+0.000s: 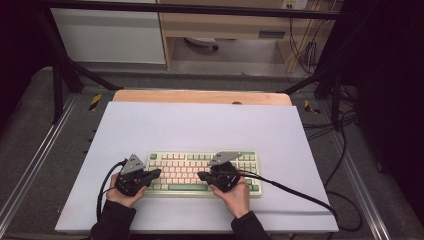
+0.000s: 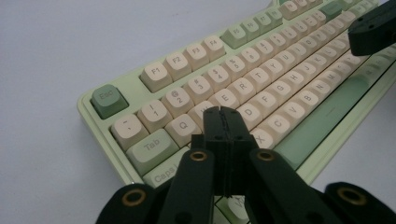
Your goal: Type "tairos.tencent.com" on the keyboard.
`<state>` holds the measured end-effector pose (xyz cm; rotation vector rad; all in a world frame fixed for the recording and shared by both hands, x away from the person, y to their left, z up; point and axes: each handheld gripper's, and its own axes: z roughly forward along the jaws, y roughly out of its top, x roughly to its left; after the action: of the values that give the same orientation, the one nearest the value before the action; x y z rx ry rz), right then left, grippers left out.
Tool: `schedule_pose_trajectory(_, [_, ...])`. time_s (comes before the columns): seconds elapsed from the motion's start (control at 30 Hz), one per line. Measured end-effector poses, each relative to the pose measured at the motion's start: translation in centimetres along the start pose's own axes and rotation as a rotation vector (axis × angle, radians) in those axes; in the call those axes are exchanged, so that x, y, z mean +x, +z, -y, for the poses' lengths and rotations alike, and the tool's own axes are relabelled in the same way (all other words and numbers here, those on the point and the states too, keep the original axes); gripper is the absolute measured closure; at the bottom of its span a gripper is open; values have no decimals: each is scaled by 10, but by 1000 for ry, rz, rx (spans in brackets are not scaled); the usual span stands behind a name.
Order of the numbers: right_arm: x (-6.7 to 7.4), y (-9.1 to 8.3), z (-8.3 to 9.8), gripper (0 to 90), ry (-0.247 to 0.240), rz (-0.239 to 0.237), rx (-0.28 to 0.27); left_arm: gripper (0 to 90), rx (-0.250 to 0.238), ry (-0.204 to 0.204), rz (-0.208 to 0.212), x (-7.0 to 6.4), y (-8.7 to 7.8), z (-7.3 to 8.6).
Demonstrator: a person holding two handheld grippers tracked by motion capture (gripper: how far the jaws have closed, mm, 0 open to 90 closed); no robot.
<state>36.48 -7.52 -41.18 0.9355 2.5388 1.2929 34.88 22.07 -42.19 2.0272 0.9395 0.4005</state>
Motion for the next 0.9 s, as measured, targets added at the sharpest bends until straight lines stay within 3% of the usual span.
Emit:
schedule_pose_trajectory(0.43, [-20,-27,16,900,42,41,-7,900,1,3,5,-2,2,-1])
schedule_pose_trajectory(0.9, [-31,-36,30,900,64,51,-5,900,5,25,35,-12,10,-6])
